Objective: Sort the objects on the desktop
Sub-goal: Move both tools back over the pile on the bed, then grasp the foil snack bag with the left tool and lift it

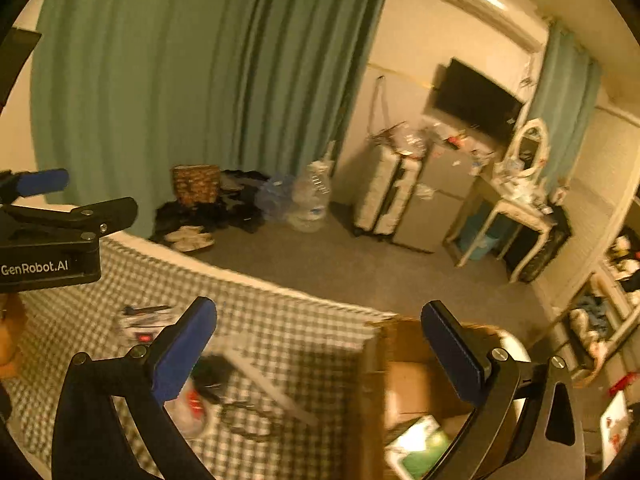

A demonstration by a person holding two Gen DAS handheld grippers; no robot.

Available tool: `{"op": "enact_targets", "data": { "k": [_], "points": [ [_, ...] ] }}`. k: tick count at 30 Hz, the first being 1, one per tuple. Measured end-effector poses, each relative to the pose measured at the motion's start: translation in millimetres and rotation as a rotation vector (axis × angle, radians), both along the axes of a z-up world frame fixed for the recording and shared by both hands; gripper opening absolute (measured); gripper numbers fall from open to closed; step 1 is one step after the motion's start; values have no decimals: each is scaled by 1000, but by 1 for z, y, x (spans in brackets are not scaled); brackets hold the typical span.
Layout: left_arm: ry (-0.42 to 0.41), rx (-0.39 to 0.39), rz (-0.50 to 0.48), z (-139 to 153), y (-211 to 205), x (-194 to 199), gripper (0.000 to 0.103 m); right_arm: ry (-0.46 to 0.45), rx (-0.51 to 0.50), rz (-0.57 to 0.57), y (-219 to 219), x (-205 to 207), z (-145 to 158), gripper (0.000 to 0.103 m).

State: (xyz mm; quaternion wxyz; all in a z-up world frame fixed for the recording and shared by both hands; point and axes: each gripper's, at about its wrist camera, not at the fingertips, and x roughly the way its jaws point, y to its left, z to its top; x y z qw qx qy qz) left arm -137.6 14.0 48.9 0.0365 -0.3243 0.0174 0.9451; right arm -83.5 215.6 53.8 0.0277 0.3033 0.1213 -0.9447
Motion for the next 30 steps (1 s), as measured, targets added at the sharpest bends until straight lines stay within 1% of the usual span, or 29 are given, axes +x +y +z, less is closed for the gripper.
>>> {"op": "enact_targets", "data": {
  "k": [3, 6, 7, 9, 11, 12, 14, 17, 19, 21, 24, 26, 28, 30],
  "points": [
    [4, -40, 23, -14, -19, 0, 103, -60, -18, 55, -13, -4, -22, 103],
    [-12, -68, 31, -31, -37, 1, 103, -92, 15, 69, -23, -6, -43, 103],
    [-22, -65, 30, -37, -42, -1, 103, -96, 23, 68, -25, -6, -49, 103],
    [-55, -34, 27, -50, -56, -3, 103, -118, 26, 66, -32, -7, -61, 103],
    [-46, 28, -2, -60, -71, -3, 103, -149, 9, 93, -41, -8, -72, 103],
    [-40, 28, -5, -64, -73, -2, 103, -161, 7, 106, -46, -7, -77, 103],
    [-54, -9, 3, -75, -78, -3, 103, -181, 22, 122, -57, -5, -91, 103],
    [-85, -15, -11, -91, -80, -5, 103, -238, 60, 143, -71, -3, -111, 103],
    [-101, -23, -14, -100, -81, -6, 103, -246, 60, 166, -81, 1, -119, 103],
    [-131, -33, 6, -111, -85, -5, 103, -253, 58, 176, -85, 4, -126, 103],
    [-182, 3, 5, -124, -90, -7, 103, -305, 12, 179, -87, 2, -141, 103],
    [-188, -17, 17, -132, -90, -8, 103, -315, -47, 189, -86, 3, -147, 103],
    [-202, -29, 21, -142, -90, -11, 103, -302, -43, 181, -89, 4, -155, 103],
    [-227, -21, 13, -154, -90, -15, 103, -299, -22, 201, -95, 6, -161, 102]
  ]
}}
